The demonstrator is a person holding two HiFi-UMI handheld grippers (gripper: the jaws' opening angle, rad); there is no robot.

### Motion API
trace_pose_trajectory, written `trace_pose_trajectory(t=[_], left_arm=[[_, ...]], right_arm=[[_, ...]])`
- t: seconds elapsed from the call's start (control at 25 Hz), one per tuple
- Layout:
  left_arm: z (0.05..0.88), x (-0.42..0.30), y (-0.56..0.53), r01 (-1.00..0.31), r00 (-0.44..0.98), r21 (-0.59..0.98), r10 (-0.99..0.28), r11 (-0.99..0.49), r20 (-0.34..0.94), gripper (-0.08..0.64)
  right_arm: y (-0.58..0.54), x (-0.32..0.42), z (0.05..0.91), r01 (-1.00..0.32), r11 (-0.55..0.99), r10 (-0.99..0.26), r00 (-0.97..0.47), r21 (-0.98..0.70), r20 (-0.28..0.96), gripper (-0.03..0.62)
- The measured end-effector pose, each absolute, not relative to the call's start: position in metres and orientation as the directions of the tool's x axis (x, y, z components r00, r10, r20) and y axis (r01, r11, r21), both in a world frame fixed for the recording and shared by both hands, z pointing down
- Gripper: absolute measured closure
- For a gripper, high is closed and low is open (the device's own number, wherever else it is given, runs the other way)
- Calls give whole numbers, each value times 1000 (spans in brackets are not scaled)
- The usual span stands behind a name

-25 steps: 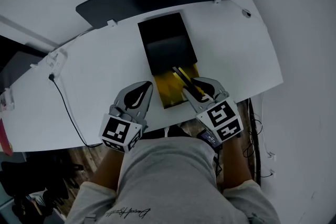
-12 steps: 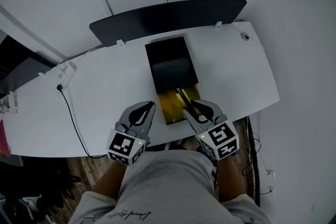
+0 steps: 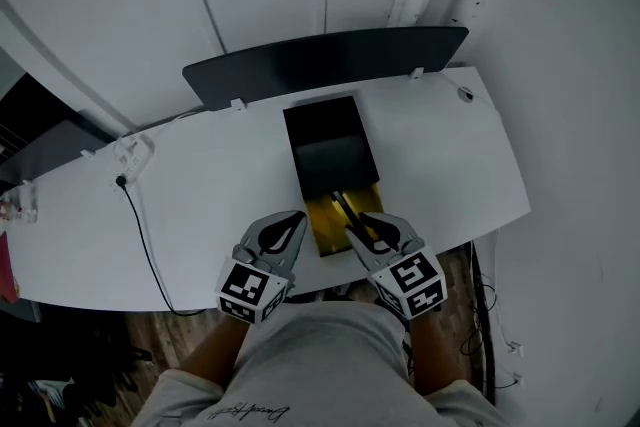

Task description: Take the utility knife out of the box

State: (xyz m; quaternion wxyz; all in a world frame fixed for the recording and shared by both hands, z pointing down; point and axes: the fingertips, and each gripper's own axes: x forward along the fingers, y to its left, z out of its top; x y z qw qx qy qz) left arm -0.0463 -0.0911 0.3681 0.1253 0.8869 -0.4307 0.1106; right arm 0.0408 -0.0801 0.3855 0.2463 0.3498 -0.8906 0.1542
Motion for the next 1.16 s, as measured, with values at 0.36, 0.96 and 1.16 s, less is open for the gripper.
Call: trace_pose_trajectory(t=[0.36,0.96,1.16], left_arm=[[367,-49,-91,-795,601,128,-740,-593,301,560],[368,-50,-93,-799,597,140,-745,-584,298,560],[368,-47,-94,-797,600,141,-743,-587,296,560]], right_arm=[[-82,35,387,-692,715,-540,-637,-99,550,462],[-83,36,388,-691,716,-534,-635,-101,558,462],[-84,36,388,-692,715,-535,-635,-102,557,460]])
